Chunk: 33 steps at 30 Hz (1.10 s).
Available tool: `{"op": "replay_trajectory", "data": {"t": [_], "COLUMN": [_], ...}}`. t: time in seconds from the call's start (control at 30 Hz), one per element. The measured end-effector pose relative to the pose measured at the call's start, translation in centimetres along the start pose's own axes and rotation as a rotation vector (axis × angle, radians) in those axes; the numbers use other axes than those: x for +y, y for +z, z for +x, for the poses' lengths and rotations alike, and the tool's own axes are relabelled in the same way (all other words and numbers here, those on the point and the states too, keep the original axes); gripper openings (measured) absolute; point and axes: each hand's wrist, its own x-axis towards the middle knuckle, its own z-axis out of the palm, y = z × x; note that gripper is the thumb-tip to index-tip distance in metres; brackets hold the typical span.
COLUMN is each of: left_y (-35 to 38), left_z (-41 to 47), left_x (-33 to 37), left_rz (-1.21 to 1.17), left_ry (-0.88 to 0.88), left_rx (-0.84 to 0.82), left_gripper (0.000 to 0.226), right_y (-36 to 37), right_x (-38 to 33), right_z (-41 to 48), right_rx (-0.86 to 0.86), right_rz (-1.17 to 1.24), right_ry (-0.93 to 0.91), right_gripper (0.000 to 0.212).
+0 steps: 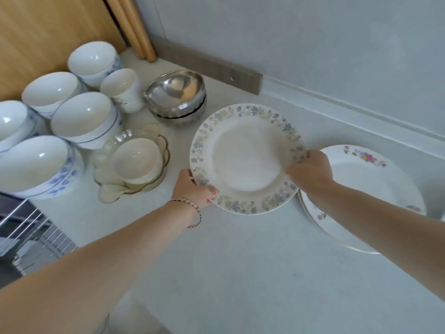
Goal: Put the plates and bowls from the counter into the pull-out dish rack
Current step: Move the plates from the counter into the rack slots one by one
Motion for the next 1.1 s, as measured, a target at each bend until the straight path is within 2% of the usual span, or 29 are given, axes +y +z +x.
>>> {"op": "replay_trajectory", "data": {"t": [0.13,0.27,0.37,0.5,0.67,0.87,1.0,1.1], "left_y": [-6.0,-13.0,-19.2,-28.2,-39.2,-46.6,-47.9,-47.4], "left_z": [-3.3,-6.8,-8.1,-8.3,-5.2,0.9,5.2,9.1], "left_x": [-1.9,-5.1,-8.4,-12.8,-17.2,-21.6,-24.2,-26.7], "left_rz": [0.109,0.139,0.155,0.145,0.397,0.533,0.55,0.612], "left_ry": [0.012,0.003,0.001,-0.013,-0.001,-0.12,-0.227,-0.3], "left_rx": [-0.035,-0.036,-0.084,-0.168,-0.222,-0.24,-0.275,-0.276], "left_gripper": [0.05,0.032,0.03,0.04,0.046,0.05,0.038,0.042], "right_y": [1.3,4.1,7.0,12.5,22.1,33.2,39.2,43.3], "right_x": [0.0,0.1,-0.8,-2.1,-3.3,-2.3,-0.3,1.6], "right_z": [-6.8,-14.5,-20.4,-28.3,-36.3,-39.8,-38.5,-36.4], "right_rx": [-0.09,-0.172,-0.225,-0.276,-0.315,-0.344,-0.349,-0.339], "right_rz": [-0.033,-0.017,0.036,0.112,0.158,0.186,0.173,0.127], "right_ry": [-0.101,-0.138,-0.122,-0.087,-0.059,0.052,0.172,0.251], "right_gripper": [0.027,0.037,0.033,0.037,0.043,0.04,0.037,0.042]}}
